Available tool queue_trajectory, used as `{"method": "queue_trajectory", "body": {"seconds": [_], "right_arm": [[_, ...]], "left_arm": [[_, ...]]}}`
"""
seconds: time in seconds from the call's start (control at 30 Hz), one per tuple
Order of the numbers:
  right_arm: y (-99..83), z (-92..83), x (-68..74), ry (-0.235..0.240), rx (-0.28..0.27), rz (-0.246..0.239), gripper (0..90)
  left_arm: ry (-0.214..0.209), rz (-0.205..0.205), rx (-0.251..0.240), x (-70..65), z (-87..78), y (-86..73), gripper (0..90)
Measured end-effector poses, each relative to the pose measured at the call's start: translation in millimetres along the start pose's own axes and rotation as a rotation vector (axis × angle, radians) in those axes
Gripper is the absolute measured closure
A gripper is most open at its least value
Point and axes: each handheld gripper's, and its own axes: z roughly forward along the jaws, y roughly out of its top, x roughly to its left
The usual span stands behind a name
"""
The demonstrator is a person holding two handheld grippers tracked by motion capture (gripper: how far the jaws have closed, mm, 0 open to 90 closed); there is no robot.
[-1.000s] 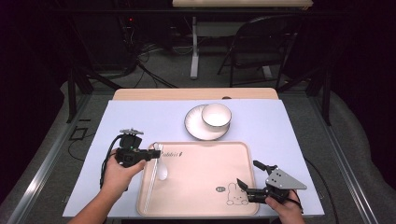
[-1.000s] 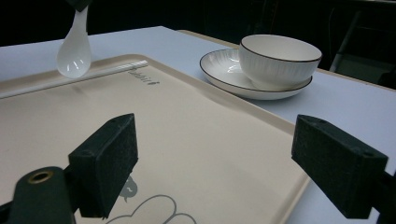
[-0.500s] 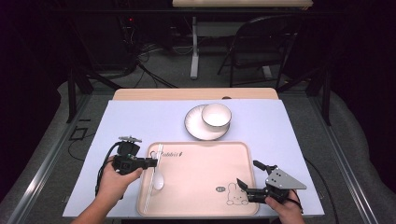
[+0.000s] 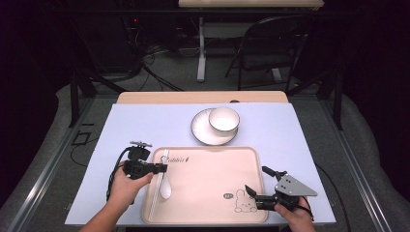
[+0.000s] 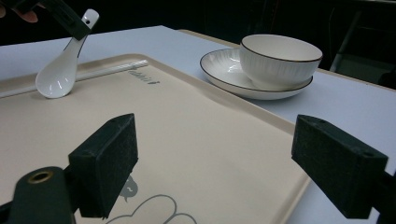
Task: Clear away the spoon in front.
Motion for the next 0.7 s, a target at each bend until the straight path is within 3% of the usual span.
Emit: {"method": "queue_trajectory", "body": {"seconds": [0.13, 0.7], "right_arm": [[0.0, 0.0, 0.0, 0.001, 0.001, 0.000, 14.1], [0.1, -0.4, -0.2, 0.004, 0.000, -0.003, 14.1]], "left_arm": [[0.001, -0.011, -0.005, 3.4, 6.3, 1.7, 84.3], [-0.035, -0.125, 0.012, 23.7, 39.6, 3.9, 82.5]]}}
